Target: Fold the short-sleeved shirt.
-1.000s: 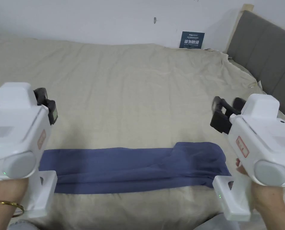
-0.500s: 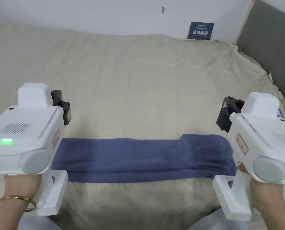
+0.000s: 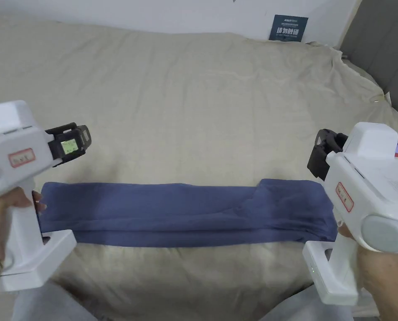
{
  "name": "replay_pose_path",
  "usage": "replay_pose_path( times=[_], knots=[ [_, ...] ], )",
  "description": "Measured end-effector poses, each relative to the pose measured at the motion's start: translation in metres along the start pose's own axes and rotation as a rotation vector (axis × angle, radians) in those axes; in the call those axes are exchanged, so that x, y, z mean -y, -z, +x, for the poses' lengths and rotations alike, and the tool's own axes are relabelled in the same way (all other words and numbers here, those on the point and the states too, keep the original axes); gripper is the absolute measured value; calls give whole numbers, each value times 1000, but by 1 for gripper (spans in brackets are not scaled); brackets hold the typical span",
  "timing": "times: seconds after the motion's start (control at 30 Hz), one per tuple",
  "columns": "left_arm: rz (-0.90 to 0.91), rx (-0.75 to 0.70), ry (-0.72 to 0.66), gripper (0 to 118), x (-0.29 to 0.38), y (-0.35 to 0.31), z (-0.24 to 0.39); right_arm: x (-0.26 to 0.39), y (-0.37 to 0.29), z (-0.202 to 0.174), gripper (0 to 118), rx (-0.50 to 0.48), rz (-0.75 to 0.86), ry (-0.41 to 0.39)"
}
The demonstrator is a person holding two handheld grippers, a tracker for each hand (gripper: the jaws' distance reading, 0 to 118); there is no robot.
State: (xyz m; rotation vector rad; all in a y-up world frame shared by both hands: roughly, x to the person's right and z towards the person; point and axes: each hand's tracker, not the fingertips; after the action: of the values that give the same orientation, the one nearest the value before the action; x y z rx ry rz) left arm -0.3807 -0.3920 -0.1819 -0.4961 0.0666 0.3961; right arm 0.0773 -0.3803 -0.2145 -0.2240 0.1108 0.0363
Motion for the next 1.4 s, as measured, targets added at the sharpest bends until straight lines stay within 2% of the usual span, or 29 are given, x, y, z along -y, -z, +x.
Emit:
replay_pose_path(
  times=[0.07,0.13,0.2,0.3,0.5,0.8,0.93,1.03,1.13,1.17,1.2,1.23,1.27,1.3,1.4],
  knots=[
    [-96,41,-56,87,-10,20,-37,-1,1,-4,0,1,-6,-3],
    [-172,77,-81,109,-14,32,-64,-1,4,-5,0,5,-13,-7],
    [-284,106,-127,118,-14,43,-89,-1,7,-9,0,9,-23,-8],
    [-406,79,-230,118,-3,58,-126,0,11,-13,0,20,-36,-10],
    [-581,121,-360,118,32,82,-178,6,19,-20,0,45,-74,-15],
    [-605,244,-416,118,54,102,-194,13,21,-19,0,95,-116,7],
    [-592,293,-481,118,54,106,-194,15,21,-20,0,111,-126,-8],
    [-597,381,-537,117,61,112,-186,15,21,-19,0,118,-134,-9],
    [-618,350,-484,115,57,114,-180,15,20,-18,0,123,-136,-18],
    [-619,332,-463,110,52,113,-179,16,20,-18,0,126,-139,-28],
    [-612,304,-431,94,49,112,-178,16,21,-18,0,128,-144,-36],
    [-609,287,-415,51,47,113,-176,17,21,-18,0,130,-145,-38],
    [-620,210,-397,19,49,116,-174,17,21,-18,0,128,-145,-36],
    [-639,137,-375,13,50,125,-183,18,21,-19,0,126,-145,-29],
    [-639,152,-367,9,50,124,-177,19,21,-19,0,116,-149,-19]
  ],
)
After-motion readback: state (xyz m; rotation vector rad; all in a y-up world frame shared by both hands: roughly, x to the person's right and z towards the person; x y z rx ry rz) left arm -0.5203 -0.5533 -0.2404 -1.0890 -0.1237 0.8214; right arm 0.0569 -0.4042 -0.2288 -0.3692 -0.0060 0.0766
